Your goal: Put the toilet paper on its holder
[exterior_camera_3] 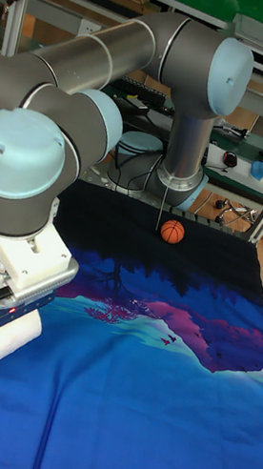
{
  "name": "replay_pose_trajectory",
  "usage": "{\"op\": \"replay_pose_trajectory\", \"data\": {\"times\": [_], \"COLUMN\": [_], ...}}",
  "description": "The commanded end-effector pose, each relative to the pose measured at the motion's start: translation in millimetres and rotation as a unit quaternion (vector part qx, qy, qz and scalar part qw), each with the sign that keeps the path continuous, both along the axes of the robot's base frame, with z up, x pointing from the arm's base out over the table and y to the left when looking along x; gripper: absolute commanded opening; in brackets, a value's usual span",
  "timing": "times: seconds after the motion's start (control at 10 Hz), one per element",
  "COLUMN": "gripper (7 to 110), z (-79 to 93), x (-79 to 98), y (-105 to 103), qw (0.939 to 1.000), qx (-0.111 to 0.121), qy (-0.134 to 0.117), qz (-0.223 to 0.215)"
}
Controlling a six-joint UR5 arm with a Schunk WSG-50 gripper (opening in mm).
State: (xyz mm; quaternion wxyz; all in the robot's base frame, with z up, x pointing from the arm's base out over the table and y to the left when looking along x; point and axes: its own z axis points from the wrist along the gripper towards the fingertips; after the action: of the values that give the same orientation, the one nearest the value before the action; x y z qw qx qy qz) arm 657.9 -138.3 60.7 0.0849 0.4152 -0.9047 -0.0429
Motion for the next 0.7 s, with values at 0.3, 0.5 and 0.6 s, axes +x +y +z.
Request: {"op": "replay_pose_trajectory", "data": {"times": [0.3,0.5,0.6], "gripper": [7,7,7], "z": [0.2,-5.2,-6.2], "x": [13.9,24.0,27.7], "y": [-8,-12,-17], "qw": [0.9999,0.9993,0.9992], "qx": [0.004,0.012,0.002], "qy": [-0.015,-0.028,-0.035], "qz": [0.005,0.02,0.021]}}
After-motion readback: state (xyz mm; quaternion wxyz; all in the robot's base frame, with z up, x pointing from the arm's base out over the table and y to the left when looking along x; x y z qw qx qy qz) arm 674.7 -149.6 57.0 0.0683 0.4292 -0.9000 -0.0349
